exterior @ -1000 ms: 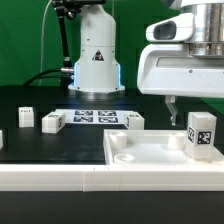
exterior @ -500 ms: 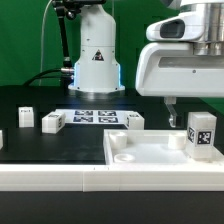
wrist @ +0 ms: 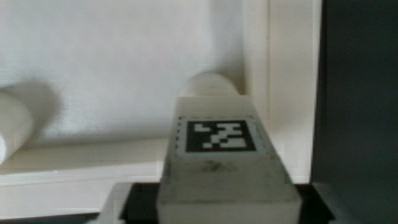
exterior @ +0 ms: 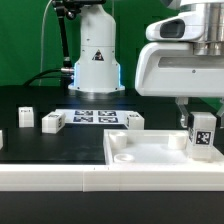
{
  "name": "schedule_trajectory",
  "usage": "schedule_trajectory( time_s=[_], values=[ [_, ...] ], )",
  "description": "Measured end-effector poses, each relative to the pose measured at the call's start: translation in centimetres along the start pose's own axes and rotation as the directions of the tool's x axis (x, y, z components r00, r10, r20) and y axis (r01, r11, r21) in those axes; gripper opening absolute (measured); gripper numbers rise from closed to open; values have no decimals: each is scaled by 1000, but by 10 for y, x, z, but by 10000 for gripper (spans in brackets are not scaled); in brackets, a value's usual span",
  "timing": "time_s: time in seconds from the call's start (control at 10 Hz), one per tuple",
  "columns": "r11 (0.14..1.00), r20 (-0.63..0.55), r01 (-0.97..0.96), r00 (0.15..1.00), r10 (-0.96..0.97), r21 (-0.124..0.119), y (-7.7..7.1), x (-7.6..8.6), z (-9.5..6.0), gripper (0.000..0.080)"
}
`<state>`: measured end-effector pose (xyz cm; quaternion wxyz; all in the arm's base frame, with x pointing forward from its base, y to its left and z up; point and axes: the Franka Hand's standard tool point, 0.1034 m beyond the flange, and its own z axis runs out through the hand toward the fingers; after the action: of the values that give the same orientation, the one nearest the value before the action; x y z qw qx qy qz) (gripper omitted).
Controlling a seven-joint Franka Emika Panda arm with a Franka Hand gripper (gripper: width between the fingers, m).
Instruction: Assemble one leg
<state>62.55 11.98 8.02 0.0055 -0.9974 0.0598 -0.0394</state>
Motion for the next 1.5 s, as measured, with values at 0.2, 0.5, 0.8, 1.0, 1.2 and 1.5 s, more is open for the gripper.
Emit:
schedule_trajectory(
  time_s=[0.2,0.5,0.8,1.0,1.2,1.5],
  values=[
    [994,-4,-111,994,111,3,0,0,0,290],
    [899,-17,-439,898,439,3,0,-2,1,290],
    [694,-29,-720,694,720,10,1,-3,1,290],
    [489,-26,-872,488,872,11,-1,-5,2,291],
    [270,-29,-963,270,962,15,-5,-6,2,291],
    [121,-6,-992,121,993,21,-4,-6,2,298]
  ],
)
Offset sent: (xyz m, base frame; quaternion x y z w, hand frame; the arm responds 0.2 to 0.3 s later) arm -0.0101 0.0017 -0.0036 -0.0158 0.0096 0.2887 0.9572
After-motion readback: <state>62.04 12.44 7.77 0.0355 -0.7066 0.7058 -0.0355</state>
